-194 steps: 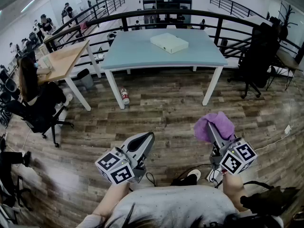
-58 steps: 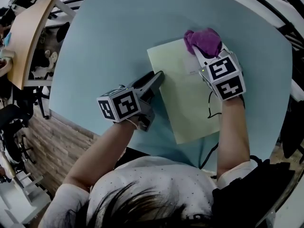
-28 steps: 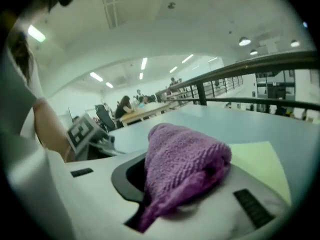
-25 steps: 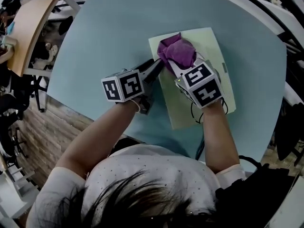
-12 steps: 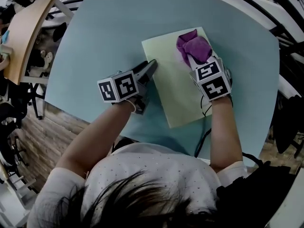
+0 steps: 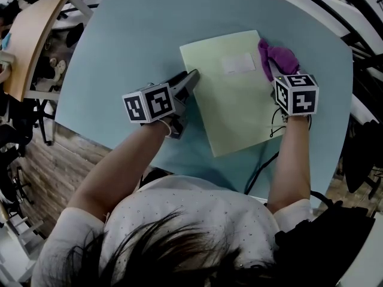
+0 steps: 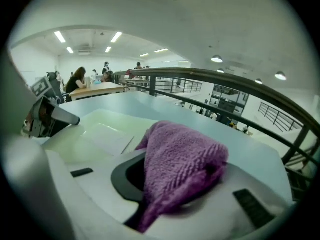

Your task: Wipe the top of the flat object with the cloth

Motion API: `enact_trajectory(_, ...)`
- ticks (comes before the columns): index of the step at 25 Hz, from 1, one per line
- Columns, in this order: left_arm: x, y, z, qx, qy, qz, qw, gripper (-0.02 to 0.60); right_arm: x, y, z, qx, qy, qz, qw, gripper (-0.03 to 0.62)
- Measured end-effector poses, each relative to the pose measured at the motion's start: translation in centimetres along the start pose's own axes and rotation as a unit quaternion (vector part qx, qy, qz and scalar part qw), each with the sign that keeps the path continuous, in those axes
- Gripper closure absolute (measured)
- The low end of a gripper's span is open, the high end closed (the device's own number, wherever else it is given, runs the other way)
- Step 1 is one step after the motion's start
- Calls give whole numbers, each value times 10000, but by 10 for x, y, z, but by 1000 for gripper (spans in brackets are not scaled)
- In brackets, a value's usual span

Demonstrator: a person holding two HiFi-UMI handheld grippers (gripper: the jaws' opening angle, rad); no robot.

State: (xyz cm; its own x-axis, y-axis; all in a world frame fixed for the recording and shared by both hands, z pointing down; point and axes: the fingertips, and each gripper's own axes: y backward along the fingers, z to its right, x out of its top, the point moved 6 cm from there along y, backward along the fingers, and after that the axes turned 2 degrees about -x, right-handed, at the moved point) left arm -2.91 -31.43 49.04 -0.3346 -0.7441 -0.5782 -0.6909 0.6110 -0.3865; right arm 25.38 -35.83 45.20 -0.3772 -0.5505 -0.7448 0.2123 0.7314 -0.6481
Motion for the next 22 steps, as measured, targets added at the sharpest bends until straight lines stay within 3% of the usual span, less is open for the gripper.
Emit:
enact_trajectory(4, 0, -1, 0, 2, -11, 25, 10000, 394, 1, 4, 14, -280, -166, 46, 9995, 563)
enact_trajectory(6, 1, 0, 1, 5, -11, 42, 10000, 394, 24, 21, -4, -139, 57, 551, 9984, 563)
enact_trajectory(8, 1, 1, 1, 13, -11, 51, 10000, 394, 56, 46, -49, 732, 129, 1170, 9903, 563)
enact_trajectory(10, 0, 1, 0, 34, -4, 52, 10000, 394, 80, 69, -105, 1943, 77, 1563, 9684, 563)
enact_trajectory(12, 0, 2, 1, 36, -1, 46, 10000, 394, 87, 83, -149, 2856, -180, 1687, 9432, 563)
enact_trajectory(13, 0, 1, 1, 26, 2, 37, 10000, 394, 83, 82, -164, 3095, -318, 1609, 9366, 563)
enact_trajectory(15, 0, 0, 1, -4, 21, 5, 10000, 394, 65, 69, -181, 3110, -339, 1173, 9425, 563)
enact_trajectory(18, -1, 0, 2, -3, 22, -8, 10000, 394, 35, 46, -196, 2535, 475, 381, 9654, 563)
enact_trajectory(20, -2, 0, 2, 25, -14, 11, 10000, 394, 25, 40, -203, 2186, 1201, 175, 9682, 563)
enact_trajectory(22, -1, 0, 2, 22, -15, 5, 10000, 394, 21, 39, -202, 1970, 1548, 134, 9680, 563)
